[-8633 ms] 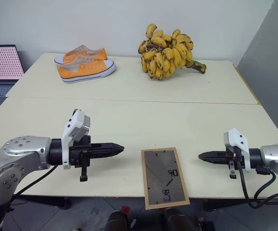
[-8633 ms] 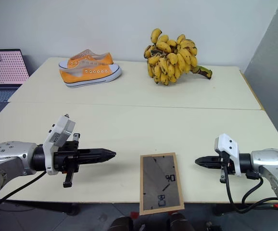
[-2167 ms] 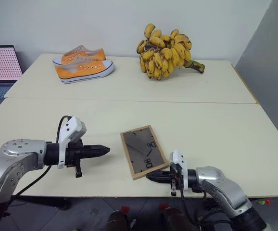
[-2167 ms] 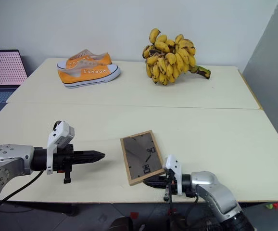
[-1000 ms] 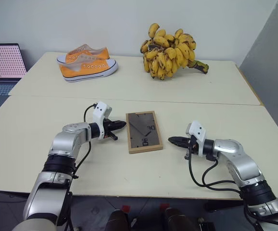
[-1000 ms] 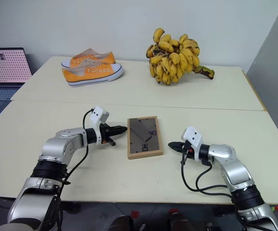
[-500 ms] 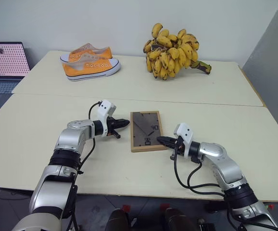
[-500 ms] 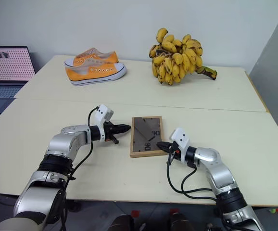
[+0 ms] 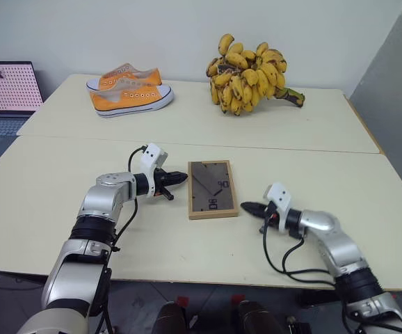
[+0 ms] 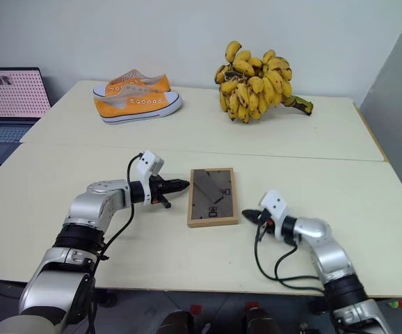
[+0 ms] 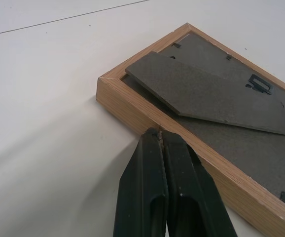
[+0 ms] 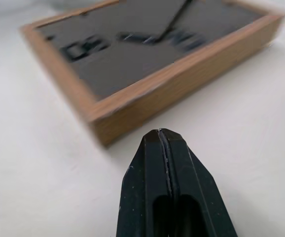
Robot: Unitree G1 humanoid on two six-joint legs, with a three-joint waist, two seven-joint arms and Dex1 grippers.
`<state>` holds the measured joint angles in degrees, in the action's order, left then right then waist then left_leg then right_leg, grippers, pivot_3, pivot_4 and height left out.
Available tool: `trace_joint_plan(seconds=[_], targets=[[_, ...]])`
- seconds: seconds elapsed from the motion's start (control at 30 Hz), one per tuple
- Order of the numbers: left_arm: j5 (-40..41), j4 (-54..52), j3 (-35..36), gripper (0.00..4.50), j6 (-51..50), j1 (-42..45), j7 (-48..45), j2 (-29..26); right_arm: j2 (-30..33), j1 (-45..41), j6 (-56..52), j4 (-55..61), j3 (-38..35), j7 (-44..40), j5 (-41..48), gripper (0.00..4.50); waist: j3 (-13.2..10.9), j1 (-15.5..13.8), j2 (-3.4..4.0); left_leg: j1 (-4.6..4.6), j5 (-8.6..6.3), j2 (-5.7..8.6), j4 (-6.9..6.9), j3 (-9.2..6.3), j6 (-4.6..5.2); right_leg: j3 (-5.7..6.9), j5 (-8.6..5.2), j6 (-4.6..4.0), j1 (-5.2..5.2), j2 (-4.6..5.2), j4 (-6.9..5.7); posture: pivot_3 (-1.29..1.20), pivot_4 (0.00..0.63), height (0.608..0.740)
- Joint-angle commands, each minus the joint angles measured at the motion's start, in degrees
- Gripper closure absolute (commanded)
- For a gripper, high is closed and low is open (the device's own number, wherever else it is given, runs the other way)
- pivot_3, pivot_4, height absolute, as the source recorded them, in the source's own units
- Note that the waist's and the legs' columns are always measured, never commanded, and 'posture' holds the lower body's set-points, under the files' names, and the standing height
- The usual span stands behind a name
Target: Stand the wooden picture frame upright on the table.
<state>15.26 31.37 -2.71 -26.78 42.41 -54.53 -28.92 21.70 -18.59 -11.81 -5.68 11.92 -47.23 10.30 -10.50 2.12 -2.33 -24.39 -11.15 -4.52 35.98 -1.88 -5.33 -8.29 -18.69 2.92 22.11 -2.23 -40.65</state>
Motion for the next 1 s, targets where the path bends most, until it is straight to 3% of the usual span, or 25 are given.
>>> trace_joint_plan(seconds=[0.03,0.27,0.4,0.63,0.77,0.9,1.0], targets=[[-0.20,-1.46,0.34,4.49,1.08,1.55,-0.09,1.09,-2.44,-1.72,-0.17,2.80,0.04,1.28,0.60,4.50,0.00,0.06,0.00,0.01,0.00,0.00,0.02,-0.01,0.00,0.01,0.00,0.00,0.00,0.00,-0.04,0.00,0.150,0.740],[0.50,-6.47,-0.11,4.49,-3.27,-0.54,-2.10,-0.86,-1.32,-3.17,0.18,1.88,-1.19,1.33,-0.11,4.50,0.00,0.22,0.00,0.00,0.00,0.01,0.01,-0.03,0.00,0.02,-0.01,-0.01,0.03,-0.01,-0.08,0.00,0.150,0.740],[2.01,-12.10,1.10,4.49,-10.16,-4.22,-7.90,-9.86,2.43,-3.34,1.12,0.59,-3.16,-0.10,0.19,4.50,-0.01,0.59,0.02,-0.03,0.00,0.01,-0.02,-0.02,0.00,0.01,-0.02,-0.03,0.08,-0.01,-0.09,0.00,0.150,0.740],[10.10,-19.36,3.17,3.05,-26.75,-7.48,-16.55,-20.94,4.86,-2.89,2.59,-0.77,-4.98,-1.10,0.41,4.50,-0.05,1.31,0.07,-0.02,0.00,-0.02,-0.04,-0.10,0.00,0.09,-0.11,-0.09,0.12,-0.03,-0.19,0.00,0.150,0.740],[15.65,-17.12,4.26,2.20,-40.53,-2.76,-15.02,-18.97,5.80,-2.18,4.78,-0.68,-4.35,-1.83,-0.98,4.50,-0.06,0.88,0.09,-0.05,0.00,0.00,-0.01,-0.14,0.00,0.14,-0.20,0.07,0.11,-0.03,-0.18,0.00,0.150,0.740],[17.16,-16.83,3.37,1.33,-44.85,-1.24,-13.72,-17.58,5.09,-2.03,4.77,0.19,-4.69,-0.87,-0.94,4.50,-0.07,1.18,0.10,-0.06,0.00,0.01,-0.01,-0.17,0.01,0.16,-0.23,0.12,0.11,-0.03,-0.18,0.00,0.150,0.740],[16.55,-10.88,2.28,1.20,-48.43,2.71,-11.53,-15.08,4.32,-1.68,4.92,1.53,-4.41,-0.07,-1.22,4.50,-0.08,1.36,0.12,-0.06,0.00,0.00,-0.03,-0.22,0.00,0.19,-0.11,-0.12,0.13,-0.04,-0.22,0.00,0.150,0.740]])
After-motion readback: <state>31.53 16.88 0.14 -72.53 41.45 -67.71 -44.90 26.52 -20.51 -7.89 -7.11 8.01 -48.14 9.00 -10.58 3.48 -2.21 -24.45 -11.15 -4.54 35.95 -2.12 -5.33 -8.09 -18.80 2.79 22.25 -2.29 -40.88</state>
